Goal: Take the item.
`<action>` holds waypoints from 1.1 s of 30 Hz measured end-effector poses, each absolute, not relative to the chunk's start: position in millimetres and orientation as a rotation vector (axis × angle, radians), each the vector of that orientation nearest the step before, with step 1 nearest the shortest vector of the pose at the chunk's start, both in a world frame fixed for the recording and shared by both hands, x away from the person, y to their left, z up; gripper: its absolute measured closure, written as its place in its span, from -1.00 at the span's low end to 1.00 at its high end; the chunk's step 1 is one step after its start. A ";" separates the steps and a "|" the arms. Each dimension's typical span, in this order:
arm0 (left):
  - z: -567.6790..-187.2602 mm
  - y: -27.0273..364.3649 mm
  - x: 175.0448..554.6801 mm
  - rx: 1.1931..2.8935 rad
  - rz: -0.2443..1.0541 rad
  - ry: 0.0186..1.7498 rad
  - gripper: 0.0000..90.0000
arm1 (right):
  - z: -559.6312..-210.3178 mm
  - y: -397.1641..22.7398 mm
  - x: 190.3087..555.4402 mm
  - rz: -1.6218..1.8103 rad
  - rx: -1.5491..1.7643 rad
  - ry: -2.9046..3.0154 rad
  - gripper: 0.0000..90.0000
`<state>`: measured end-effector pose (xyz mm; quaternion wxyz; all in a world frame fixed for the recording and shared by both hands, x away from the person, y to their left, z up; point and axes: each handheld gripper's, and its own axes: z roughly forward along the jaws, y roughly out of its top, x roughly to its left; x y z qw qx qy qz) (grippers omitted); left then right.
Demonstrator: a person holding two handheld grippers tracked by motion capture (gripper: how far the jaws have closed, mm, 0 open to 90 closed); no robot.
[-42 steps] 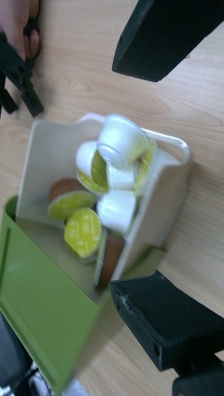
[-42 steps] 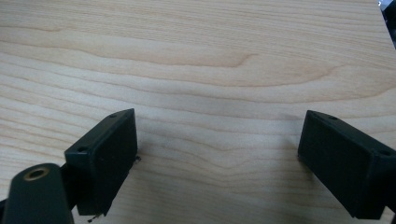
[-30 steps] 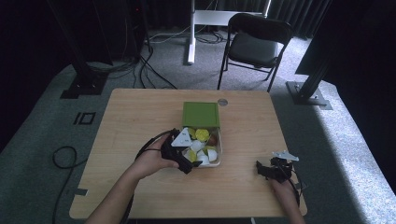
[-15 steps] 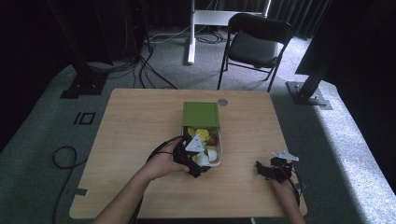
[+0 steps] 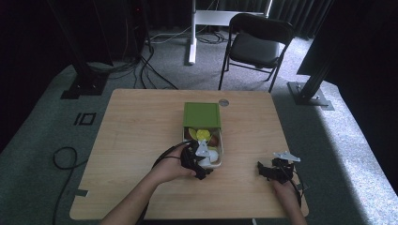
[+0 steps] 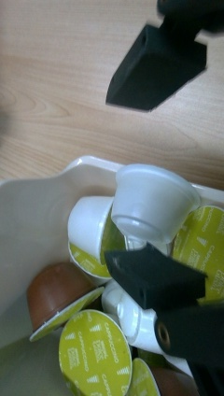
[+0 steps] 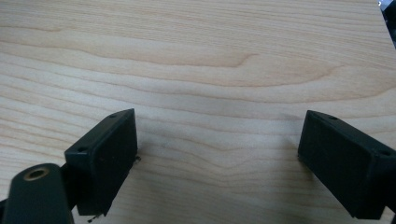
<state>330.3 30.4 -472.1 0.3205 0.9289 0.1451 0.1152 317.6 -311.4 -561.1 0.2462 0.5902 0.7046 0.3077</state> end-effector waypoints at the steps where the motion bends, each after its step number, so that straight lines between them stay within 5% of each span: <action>1: -472.6 29.8 330.6 2.441 0.311 0.385 -0.47 | -561.1 -311.4 317.6 0.840 1.610 1.922 -0.75; 5: -474.5 27.0 331.7 2.469 0.351 0.416 -0.26 | -561.1 -311.4 317.6 0.839 1.610 1.922 -0.75; 20: -489.8 22.5 339.6 2.582 0.352 0.485 -0.07 | -561.1 -311.4 317.6 0.840 1.610 1.922 -0.75; 33: -479.7 25.9 338.5 2.514 0.328 0.500 0.10 | -561.1 -311.4 317.6 0.840 1.610 1.922 -0.75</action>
